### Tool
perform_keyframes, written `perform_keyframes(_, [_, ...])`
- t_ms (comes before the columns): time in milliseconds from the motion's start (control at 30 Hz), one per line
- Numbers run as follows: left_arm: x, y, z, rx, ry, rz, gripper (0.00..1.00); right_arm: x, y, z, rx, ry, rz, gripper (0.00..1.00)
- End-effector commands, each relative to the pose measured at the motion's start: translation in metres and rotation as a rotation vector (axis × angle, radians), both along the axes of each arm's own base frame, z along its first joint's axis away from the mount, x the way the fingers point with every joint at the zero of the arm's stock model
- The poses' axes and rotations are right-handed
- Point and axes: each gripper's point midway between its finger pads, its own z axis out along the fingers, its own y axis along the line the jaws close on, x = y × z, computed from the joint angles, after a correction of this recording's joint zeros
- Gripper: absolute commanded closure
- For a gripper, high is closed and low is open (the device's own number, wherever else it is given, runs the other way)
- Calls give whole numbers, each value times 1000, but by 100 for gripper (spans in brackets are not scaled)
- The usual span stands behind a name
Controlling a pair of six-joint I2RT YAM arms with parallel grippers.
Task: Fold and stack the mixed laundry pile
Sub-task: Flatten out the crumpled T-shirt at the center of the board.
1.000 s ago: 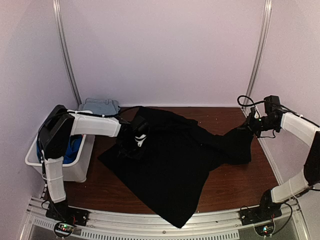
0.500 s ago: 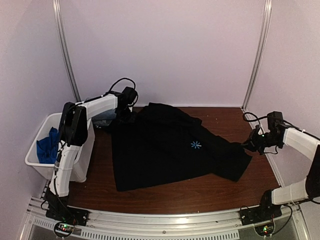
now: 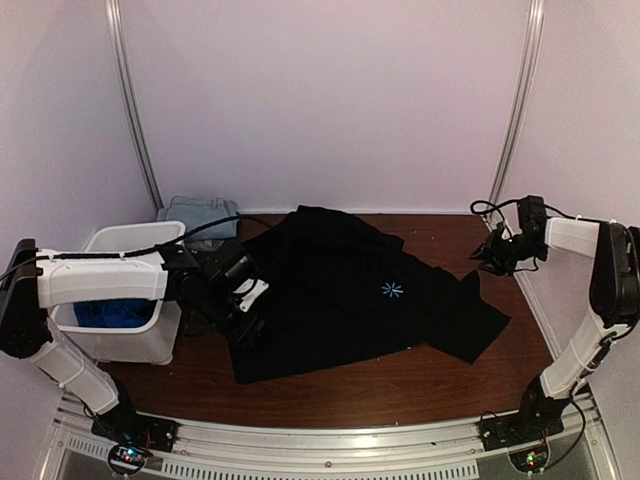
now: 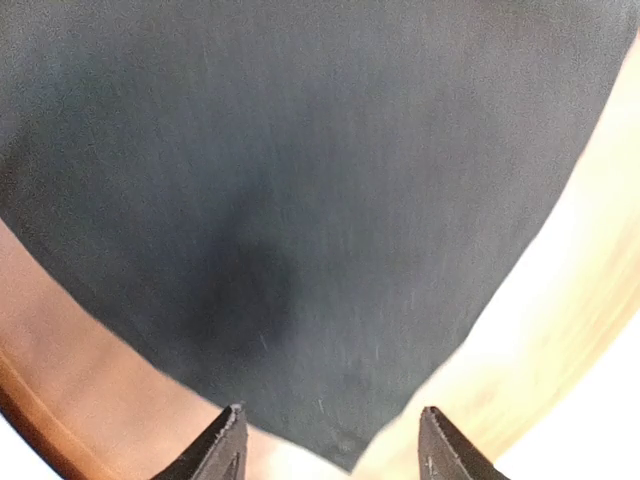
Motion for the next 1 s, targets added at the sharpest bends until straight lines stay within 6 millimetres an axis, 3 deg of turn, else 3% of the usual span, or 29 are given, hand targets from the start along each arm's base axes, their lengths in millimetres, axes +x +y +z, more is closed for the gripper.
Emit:
perform_keyframes(0, [-38,12,-21,-20,87,5,39,-3,-16,5,-132,36,48,45])
perform_keyframes(33, [-45,15,-24,-15,95,-7,39,-11,-18,9,-151,44,45,33])
perform_keyframes(100, [-51,21,-29,-4,101,-3,38,-30,-23,15,-199,59,38,23])
perform_keyframes(167, [-54,25,-34,15,108,6,38,-51,-30,11,-253,95,32,23])
perform_keyframes(333, [-60,30,-50,84,134,32,39,-91,-65,-24,-419,234,-17,25])
perform_keyframes(433, [-61,30,-54,98,145,41,40,-96,-81,-39,-452,271,-60,32])
perform_keyframes(567, [-61,30,-57,109,147,42,40,-95,-92,-56,-489,316,-46,33])
perform_keyframes(967, [-68,30,-70,209,135,10,40,-100,-83,-105,-430,423,20,38])
